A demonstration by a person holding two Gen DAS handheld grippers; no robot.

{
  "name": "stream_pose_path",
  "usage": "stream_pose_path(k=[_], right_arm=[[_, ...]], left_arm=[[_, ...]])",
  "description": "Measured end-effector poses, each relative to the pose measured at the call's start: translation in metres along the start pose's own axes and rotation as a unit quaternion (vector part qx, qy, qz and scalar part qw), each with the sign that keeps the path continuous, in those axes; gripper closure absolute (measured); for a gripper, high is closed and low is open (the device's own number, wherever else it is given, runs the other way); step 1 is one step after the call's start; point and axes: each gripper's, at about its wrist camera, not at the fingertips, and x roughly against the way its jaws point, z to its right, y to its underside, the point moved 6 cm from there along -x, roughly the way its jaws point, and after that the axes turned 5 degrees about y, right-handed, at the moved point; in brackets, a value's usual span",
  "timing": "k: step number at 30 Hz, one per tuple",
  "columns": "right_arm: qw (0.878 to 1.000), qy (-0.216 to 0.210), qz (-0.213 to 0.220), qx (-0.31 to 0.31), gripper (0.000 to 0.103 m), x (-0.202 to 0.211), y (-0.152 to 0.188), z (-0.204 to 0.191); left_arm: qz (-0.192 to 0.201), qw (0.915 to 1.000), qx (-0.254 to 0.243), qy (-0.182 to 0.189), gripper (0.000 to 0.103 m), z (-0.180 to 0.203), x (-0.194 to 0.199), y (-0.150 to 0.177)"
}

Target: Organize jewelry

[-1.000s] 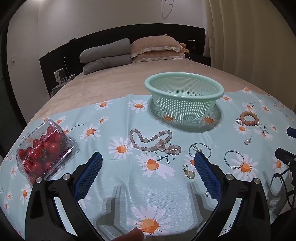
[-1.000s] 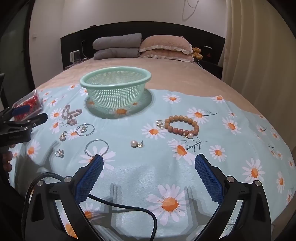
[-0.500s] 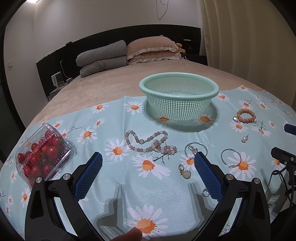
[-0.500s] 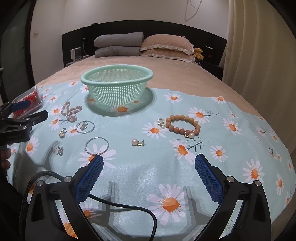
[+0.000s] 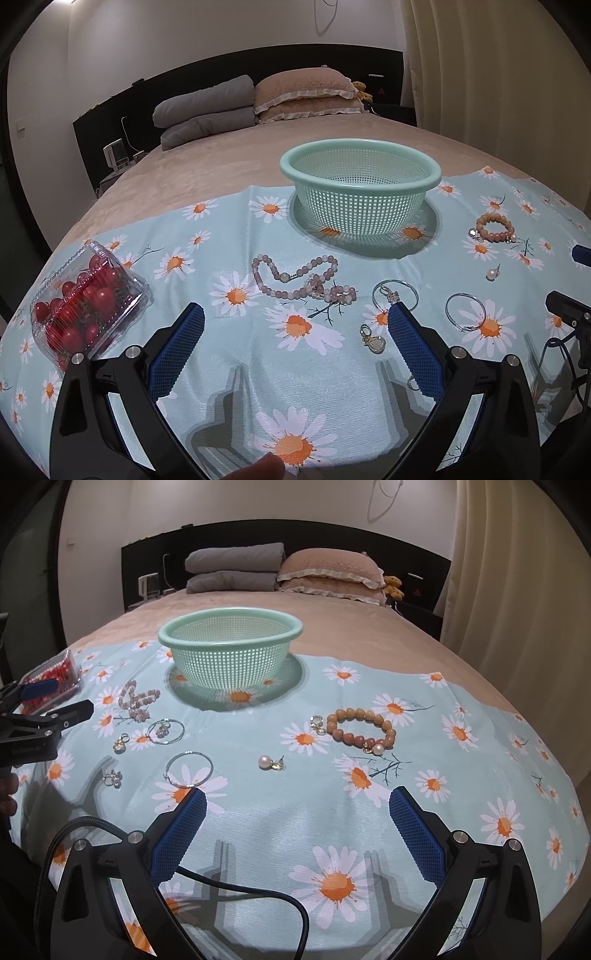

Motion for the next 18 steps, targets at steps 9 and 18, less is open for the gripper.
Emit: stream_pose_path(k=[9,18], right_arm=[[1.000,0.002,0.000,-0.002,0.008,-0.0005,0.0002,0.0016],[1.000,0.009,0.009,-0.009,0.008,0.0020,-0.0068,0.0093]], left_arm=[[0.000,1.0000,-0.007,-0.003,0.006,0.0007,0.0005,-0.0005],[-0.015,0.9999,-0.001,0.007,0.006,-0.0037,-0.0083,-0.0020]])
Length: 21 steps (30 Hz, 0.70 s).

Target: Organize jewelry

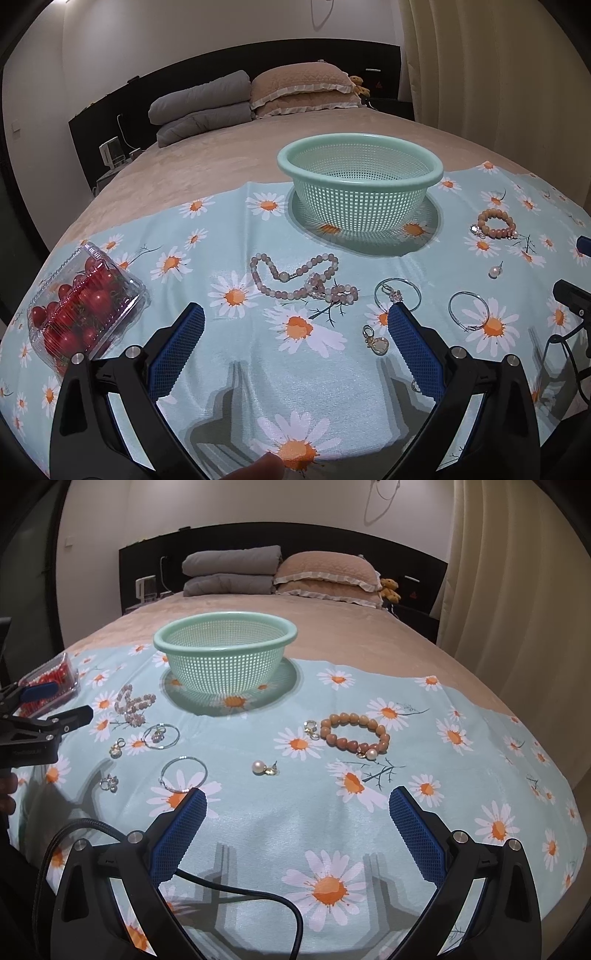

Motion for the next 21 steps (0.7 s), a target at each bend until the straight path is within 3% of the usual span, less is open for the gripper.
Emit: stream_pose_path(k=[14,21], right_arm=[[0.999,0.043,-0.012,0.004,0.008,-0.014,-0.018,0.030],[0.999,0.044,-0.010,0.013,0.008,-0.023,-0.033,0.035]], left_arm=[[-0.042,0.9988,0.010,0.022,0.006,-0.013,-0.037,-0.017],[-0.059,0.9976,0.001,0.036,0.006,-0.011,-0.052,-0.027]])
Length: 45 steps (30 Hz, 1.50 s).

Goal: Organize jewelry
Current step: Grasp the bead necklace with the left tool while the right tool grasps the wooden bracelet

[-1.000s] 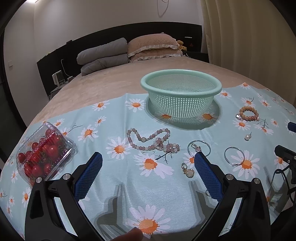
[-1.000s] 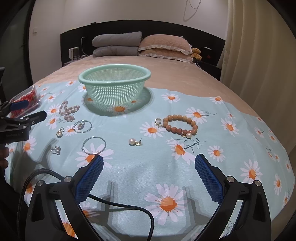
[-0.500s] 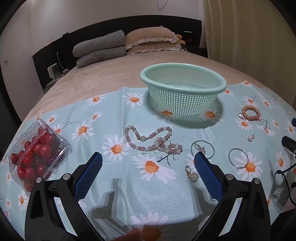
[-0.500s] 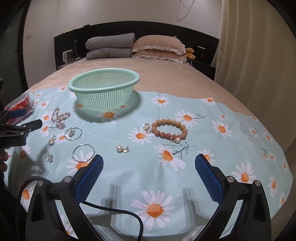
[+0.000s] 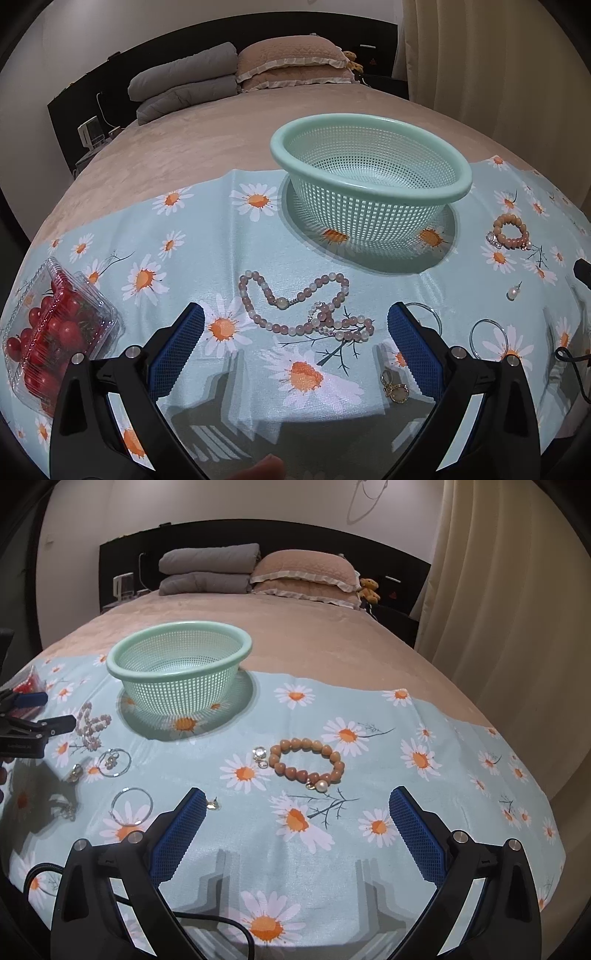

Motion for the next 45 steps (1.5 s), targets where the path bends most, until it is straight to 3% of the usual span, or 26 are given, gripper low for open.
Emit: stream_pose_path(k=[8,20,23,33,35,36,37,38,39,40,41,42,43,45], right_arm=[[0.995,-0.060,-0.050,-0.055,0.008,-0.056,-0.011,0.014],[0.988,-0.008,-0.135,-0.074,0.008,-0.152,-0.004,0.041],[0.989,-0.006,-0.130,-0.064,0.007,-0.159,-0.005,0.038],[0.991,-0.015,-0.110,-0.073,0.007,-0.159,0.004,0.038],[0.992,-0.023,-0.101,-0.070,0.011,-0.155,0.004,0.036],[0.993,-0.028,-0.096,-0.060,0.025,-0.151,0.004,0.032],[0.994,-0.034,-0.089,-0.047,0.039,-0.147,0.003,0.028],[0.995,-0.039,-0.084,-0.034,0.047,-0.144,0.003,0.023],[0.995,-0.050,-0.080,-0.024,0.065,-0.142,0.002,0.018],[0.995,-0.062,-0.078,-0.016,0.087,-0.140,0.002,0.014],[0.994,-0.076,-0.080,-0.009,0.092,-0.140,0.002,0.010],[0.994,-0.075,-0.079,-0.003,0.092,-0.139,0.002,0.008],[0.994,-0.079,-0.079,0.002,0.092,-0.138,0.001,0.005],[0.993,-0.091,-0.076,0.008,0.092,-0.134,0.001,0.003]], left_arm=[[-0.041,0.9991,-0.005,-0.009,0.006,-0.004,-0.030,-0.004],[-0.083,0.9965,-0.013,-0.008,0.005,-0.008,-0.067,-0.007],[-0.092,0.9958,-0.001,-0.002,0.004,-0.011,-0.074,-0.004],[-0.065,0.9978,-0.004,-0.015,0.004,-0.005,-0.076,0.000],[-0.060,0.9981,-0.005,-0.015,0.005,-0.003,-0.074,0.002],[-0.059,0.9982,-0.006,-0.013,0.006,-0.001,-0.072,0.004],[-0.058,0.9982,-0.008,-0.011,0.009,0.002,-0.070,0.006],[-0.056,0.9983,-0.011,-0.006,0.018,0.005,-0.068,0.007],[-0.052,0.9985,-0.017,-0.001,0.025,0.009,-0.064,0.008],[-0.048,0.9985,-0.027,0.006,0.043,0.016,-0.060,0.010],[-0.046,0.9979,-0.042,0.017,0.069,0.025,-0.057,0.011],[-0.046,0.9970,-0.058,0.023,0.083,0.033,-0.055,0.013],[-0.047,0.9962,-0.070,0.023,0.091,0.038,-0.054,0.015],[-0.040,0.9960,-0.078,0.016,0.091,0.042,-0.053,0.016]])
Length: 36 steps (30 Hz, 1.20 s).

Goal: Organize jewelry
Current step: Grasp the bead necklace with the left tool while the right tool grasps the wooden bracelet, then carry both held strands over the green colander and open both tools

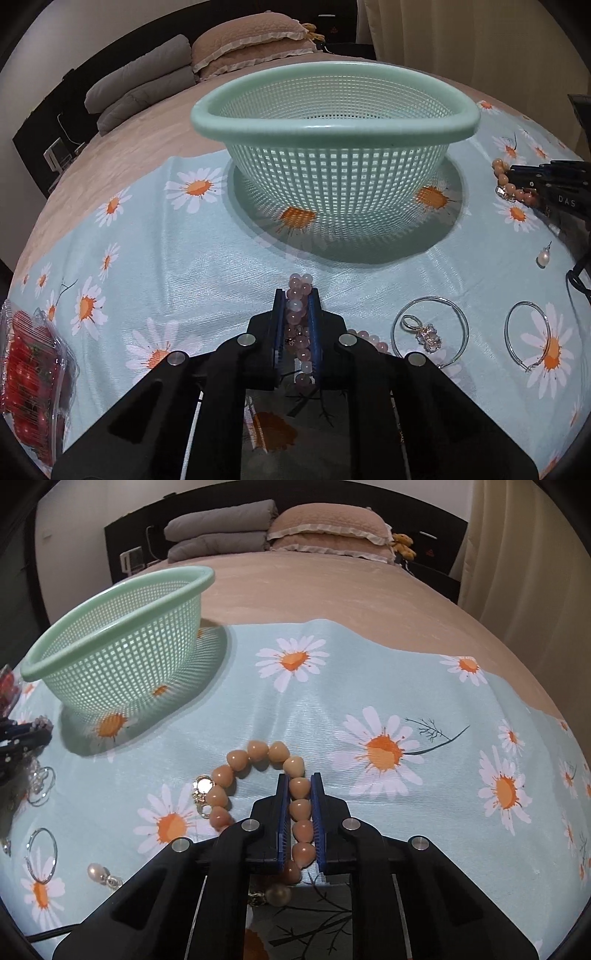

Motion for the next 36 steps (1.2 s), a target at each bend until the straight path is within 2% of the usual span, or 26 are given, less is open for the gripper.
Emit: stream_pose_path(k=[2,4,6,7,14,24,36], right_arm=[[1.000,-0.010,0.001,-0.007,0.092,0.003,0.001,0.001],[1.000,-0.017,0.004,-0.009,0.092,0.008,0.000,0.001],[1.000,-0.026,0.011,0.002,0.092,0.014,0.001,-0.005],[0.999,-0.030,0.010,0.009,0.092,0.015,0.001,-0.009],[0.998,-0.041,0.030,0.021,0.092,0.042,-0.010,-0.015],[0.995,-0.049,0.070,0.051,0.092,0.089,-0.035,-0.021],[0.988,-0.052,0.126,0.074,0.092,0.122,-0.083,-0.036]], left_arm=[[0.007,0.9998,0.013,0.013,0.091,-0.002,0.003,0.001],[0.011,0.9998,0.013,0.005,0.091,-0.005,0.006,0.000],[0.011,0.9997,0.015,0.017,0.091,-0.004,0.010,0.001],[0.010,0.9994,0.022,0.023,0.096,-0.005,0.012,0.001],[0.018,0.9980,0.042,0.042,0.097,-0.017,0.025,-0.014],[0.021,0.9979,0.022,0.057,0.097,-0.006,0.056,-0.037],[0.073,0.9961,-0.005,0.048,0.097,-0.005,0.105,-0.096]])
